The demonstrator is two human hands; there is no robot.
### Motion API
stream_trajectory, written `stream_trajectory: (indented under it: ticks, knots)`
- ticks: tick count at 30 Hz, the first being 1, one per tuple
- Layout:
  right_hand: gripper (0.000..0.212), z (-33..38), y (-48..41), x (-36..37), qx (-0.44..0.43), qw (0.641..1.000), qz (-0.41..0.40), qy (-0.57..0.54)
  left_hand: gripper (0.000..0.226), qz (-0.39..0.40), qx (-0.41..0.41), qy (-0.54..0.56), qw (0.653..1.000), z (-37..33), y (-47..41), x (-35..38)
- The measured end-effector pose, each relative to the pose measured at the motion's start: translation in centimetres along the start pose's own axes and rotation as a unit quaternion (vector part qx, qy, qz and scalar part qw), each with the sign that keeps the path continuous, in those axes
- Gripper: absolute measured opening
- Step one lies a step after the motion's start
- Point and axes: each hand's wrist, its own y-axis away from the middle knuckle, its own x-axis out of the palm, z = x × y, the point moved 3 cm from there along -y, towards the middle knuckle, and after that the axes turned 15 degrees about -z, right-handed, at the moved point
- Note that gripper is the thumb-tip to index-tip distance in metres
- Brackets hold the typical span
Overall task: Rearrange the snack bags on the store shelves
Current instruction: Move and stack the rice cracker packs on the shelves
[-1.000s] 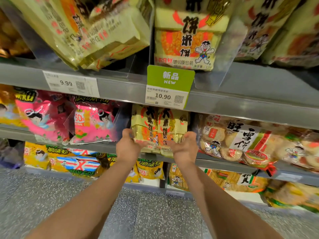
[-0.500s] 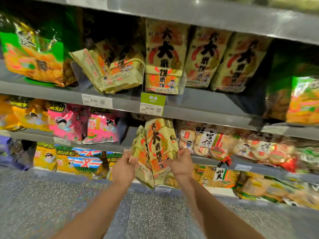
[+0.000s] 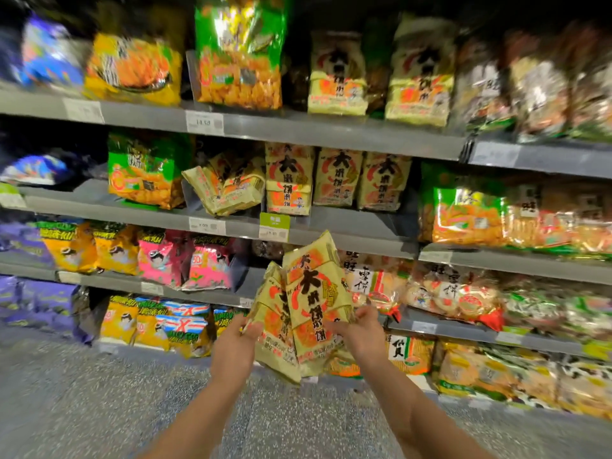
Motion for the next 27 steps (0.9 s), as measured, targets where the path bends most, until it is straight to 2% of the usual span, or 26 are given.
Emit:
stream_trajectory:
  ticks: [4,8,12,14,17,22,27]
  knots:
    - [0.050,2.5,-0.5,-3.7,-0.015,0.998,-0.033,-0.053,0.038,-0.009,0.016,0.014,1.000,-3.8,0.6,0.3]
    - [0.050,4.1,-2.3,-6.1,-0.015,0.993,-0.091,-0.072,0.021,-0.006,0.050,0.072,0.996,-7.5,0.5,1.7]
    - [0.049,5.8,-4.9,-7.2,-0.022,0.988,-0.131,-0.085,0.027,0.003,0.050,0.122,0.991,-10.0,-1.2,3.5]
    - [0.050,6.7,-6.7,-7.2,-0.024,0.984,-0.143,-0.101,0.038,0.002,0.050,0.149,0.987,-11.5,-2.7,4.8]
    - [0.049,7.8,-9.9,-6.6,-0.009,0.977,-0.156,-0.142,0.023,0.006,0.072,0.169,0.983,-13.8,-5.2,7.5]
    - [0.048,9.2,-14.9,-5.2,-0.011,0.972,-0.176,-0.153,0.028,0.028,0.117,0.162,0.979,-15.2,-9.6,12.0]
    - [0.044,10.1,-18.6,-3.9,-0.039,0.971,-0.184,-0.149,0.030,0.040,0.113,0.174,0.977,-15.9,-12.7,15.5]
